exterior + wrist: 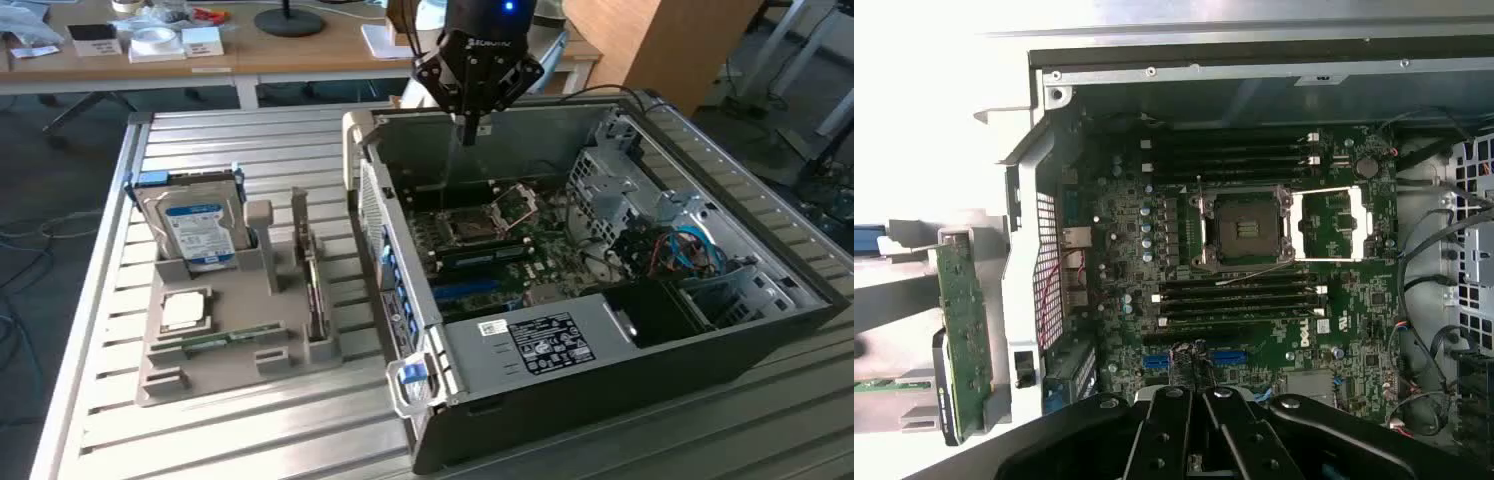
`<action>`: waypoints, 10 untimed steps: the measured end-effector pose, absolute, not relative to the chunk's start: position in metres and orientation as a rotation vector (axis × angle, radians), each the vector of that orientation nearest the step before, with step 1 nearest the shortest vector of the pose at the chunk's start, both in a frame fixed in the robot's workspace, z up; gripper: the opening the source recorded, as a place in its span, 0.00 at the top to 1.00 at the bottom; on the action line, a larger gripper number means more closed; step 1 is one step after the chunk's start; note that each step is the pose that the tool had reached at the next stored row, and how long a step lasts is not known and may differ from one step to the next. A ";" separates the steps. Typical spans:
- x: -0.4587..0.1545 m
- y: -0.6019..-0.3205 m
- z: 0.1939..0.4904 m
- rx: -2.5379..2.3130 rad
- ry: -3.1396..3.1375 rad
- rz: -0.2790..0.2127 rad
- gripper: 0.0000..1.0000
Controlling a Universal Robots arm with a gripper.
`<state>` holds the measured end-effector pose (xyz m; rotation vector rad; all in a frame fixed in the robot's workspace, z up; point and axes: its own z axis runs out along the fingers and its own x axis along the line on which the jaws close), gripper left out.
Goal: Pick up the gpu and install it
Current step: 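Reach for the gpu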
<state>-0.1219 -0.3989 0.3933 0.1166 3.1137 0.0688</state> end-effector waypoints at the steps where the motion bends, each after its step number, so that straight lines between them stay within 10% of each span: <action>1: -0.122 -0.399 0.393 0.117 3.114 0.069 0.89; 10: -0.122 -0.399 0.393 0.117 3.114 0.069 0.89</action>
